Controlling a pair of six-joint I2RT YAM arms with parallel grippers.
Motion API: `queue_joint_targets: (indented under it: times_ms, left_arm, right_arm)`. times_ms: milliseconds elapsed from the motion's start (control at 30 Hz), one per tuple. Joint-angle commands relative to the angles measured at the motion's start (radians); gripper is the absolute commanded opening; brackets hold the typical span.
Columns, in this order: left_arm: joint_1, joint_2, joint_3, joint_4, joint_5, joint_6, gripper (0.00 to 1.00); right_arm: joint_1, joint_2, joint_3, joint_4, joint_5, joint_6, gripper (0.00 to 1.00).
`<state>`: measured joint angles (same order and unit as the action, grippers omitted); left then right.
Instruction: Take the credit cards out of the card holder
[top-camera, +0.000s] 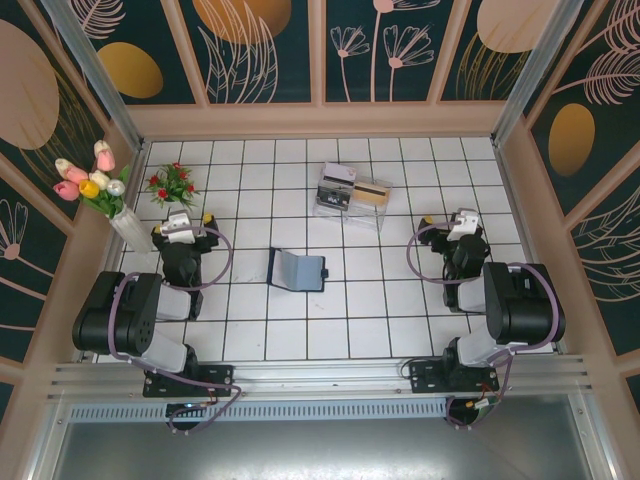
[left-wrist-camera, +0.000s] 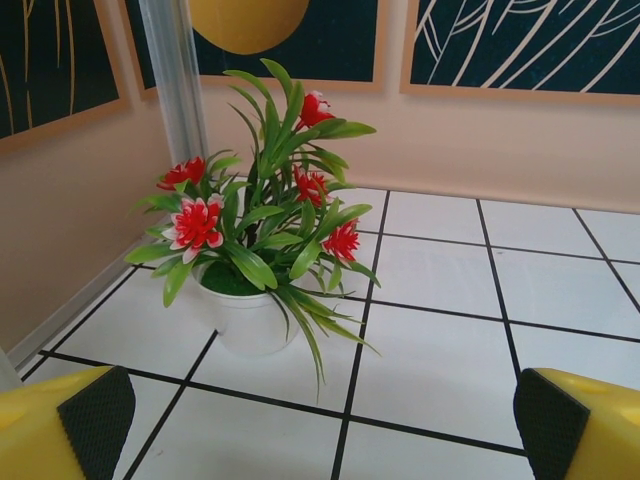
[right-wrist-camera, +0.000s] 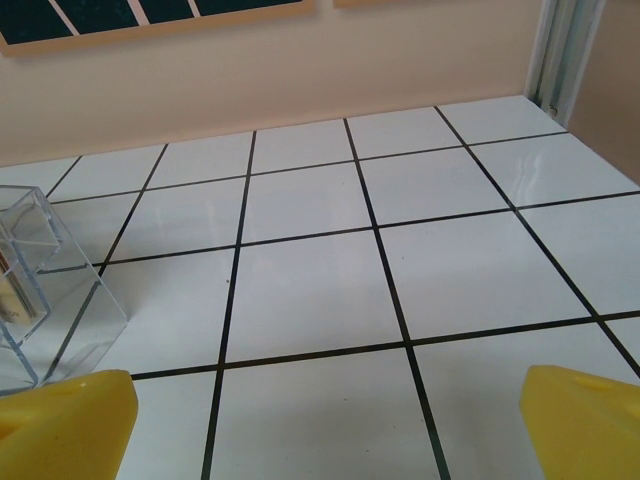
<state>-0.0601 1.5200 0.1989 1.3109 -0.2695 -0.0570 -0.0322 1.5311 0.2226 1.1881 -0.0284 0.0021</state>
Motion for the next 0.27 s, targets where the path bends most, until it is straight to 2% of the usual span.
queue_joint_targets:
  times_ms: [0,233]
  left_arm:
    - [0.008,0.013,0.026,0.003,0.0,-0.019,0.99]
    - [0.019,0.008,0.027,-0.004,0.028,-0.024,0.99]
  right_arm:
    - [-0.008,0.01,0.017,0.045,-0.021,0.009,0.99]
    - [-0.008,0.009,0.014,0.048,-0.019,0.007,0.99]
